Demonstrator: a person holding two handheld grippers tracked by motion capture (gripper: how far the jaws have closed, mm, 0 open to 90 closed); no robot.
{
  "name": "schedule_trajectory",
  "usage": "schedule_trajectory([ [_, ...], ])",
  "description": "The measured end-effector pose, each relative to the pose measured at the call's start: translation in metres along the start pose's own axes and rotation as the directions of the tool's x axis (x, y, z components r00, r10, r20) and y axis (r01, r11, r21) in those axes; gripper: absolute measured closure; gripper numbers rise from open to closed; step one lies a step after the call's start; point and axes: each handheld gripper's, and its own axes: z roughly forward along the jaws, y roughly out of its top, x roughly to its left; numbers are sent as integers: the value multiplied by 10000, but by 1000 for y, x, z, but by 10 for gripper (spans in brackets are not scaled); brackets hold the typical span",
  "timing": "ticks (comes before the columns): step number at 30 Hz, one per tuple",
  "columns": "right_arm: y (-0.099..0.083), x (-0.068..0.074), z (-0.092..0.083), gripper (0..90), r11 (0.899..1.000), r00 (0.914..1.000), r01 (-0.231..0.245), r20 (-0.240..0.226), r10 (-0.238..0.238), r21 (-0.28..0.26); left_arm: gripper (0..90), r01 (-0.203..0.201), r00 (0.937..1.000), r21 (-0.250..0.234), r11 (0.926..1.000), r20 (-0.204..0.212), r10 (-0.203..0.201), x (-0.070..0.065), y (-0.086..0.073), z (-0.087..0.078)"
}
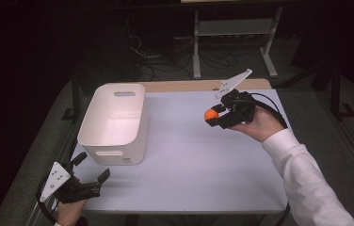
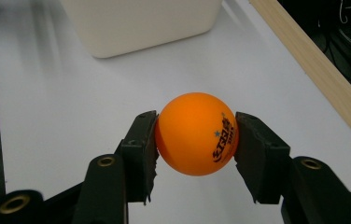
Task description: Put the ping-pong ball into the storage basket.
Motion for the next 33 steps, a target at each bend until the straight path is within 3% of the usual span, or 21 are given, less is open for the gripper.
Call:
schedule_trajectory([
  [21,27,10,17,497,9963,9964,846,-123,-844,131,0,23,10000,-50,10000,2,-23,0,0,-1],
  [33,39,10,23,496,9954,9953,936,-253,-932,178,0,44,10000,-32,10000,25,-44,0,0,0],
])
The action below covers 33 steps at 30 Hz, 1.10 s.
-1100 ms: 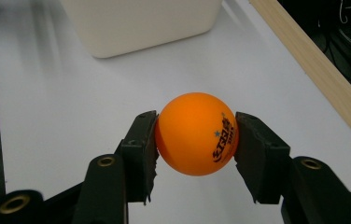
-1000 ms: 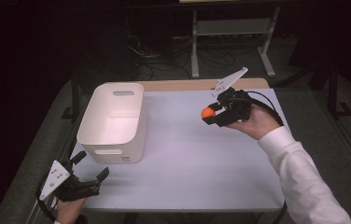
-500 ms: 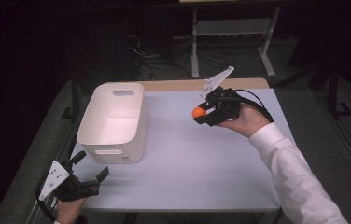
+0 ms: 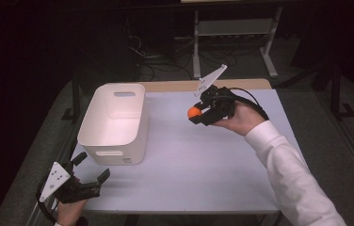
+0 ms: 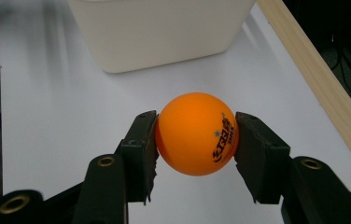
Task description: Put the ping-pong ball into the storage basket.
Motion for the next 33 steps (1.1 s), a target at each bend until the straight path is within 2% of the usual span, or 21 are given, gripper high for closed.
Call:
schedule_trajectory([
  [10,17,2,10,496,9996,9994,288,-203,-288,5,0,1,10000,-35,10000,-4,-1,1,0,0],
  [16,25,3,17,496,9996,9989,297,-350,-298,-36,0,18,10000,-34,10000,4,-18,0,0,-1],
  [17,26,2,18,496,9990,9985,442,-331,-442,-24,0,43,10000,-53,10000,9,-43,0,0,-1],
  [25,37,1,22,497,9989,9979,473,-436,-476,-59,0,27,10000,30,10000,13,-27,1,0,-1],
  [26,38,1,22,496,9990,9980,437,-452,-439,-66,0,56,10000,-116,9999,36,-55,0,0,0],
  [27,39,1,24,497,9983,9973,572,-467,-575,-85,0,45,10000,-102,9999,39,-45,0,0,0],
  [29,43,2,24,496,9987,9975,505,-488,-509,-86,0,73,10000,-117,9999,36,-72,0,0,0],
  [33,50,2,26,496,9976,9963,674,-532,-681,-159,0,68,10000,-135,9999,42,-67,0,0,0],
])
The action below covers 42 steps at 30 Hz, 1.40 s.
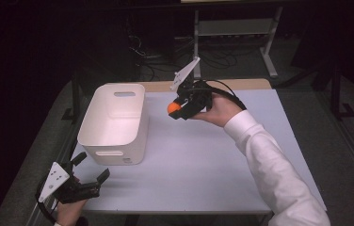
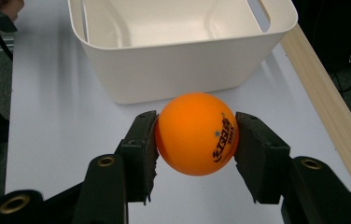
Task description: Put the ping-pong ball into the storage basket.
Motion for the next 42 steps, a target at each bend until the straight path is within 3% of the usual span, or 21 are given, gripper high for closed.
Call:
schedule_trajectory([
  [6,11,2,6,496,9995,9995,264,-152,-262,143,0,-12,10000,10,10000,6,12,0,0,0],
  [15,31,5,15,496,9988,9982,482,-355,-485,-102,0,-23,10000,19,10000,17,23,0,0,0],
  [17,35,6,19,497,9990,9983,330,-466,-344,-315,0,51,10000,15,10000,15,-51,0,0,0],
  [25,48,8,30,497,9990,9974,394,-587,-407,-229,0,66,10000,-14,10000,20,-66,0,0,0],
  [42,55,12,50,496,9986,9962,525,-693,-519,69,0,40,10000,-13,10000,83,-40,0,0,-1],
])
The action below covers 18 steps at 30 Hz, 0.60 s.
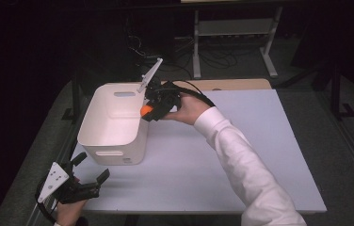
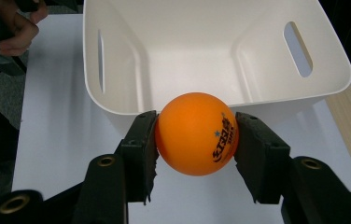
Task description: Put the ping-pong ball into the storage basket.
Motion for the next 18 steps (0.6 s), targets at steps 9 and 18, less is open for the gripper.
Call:
schedule_trajectory([
  [9,7,-1,9,496,10000,9999,1,-111,-1,-7,0,20,10000,4,10000,-6,-20,0,0,0],
  [18,21,2,17,496,9999,9994,162,-295,-163,-35,0,22,10000,9,10000,-15,-22,0,0,0],
])
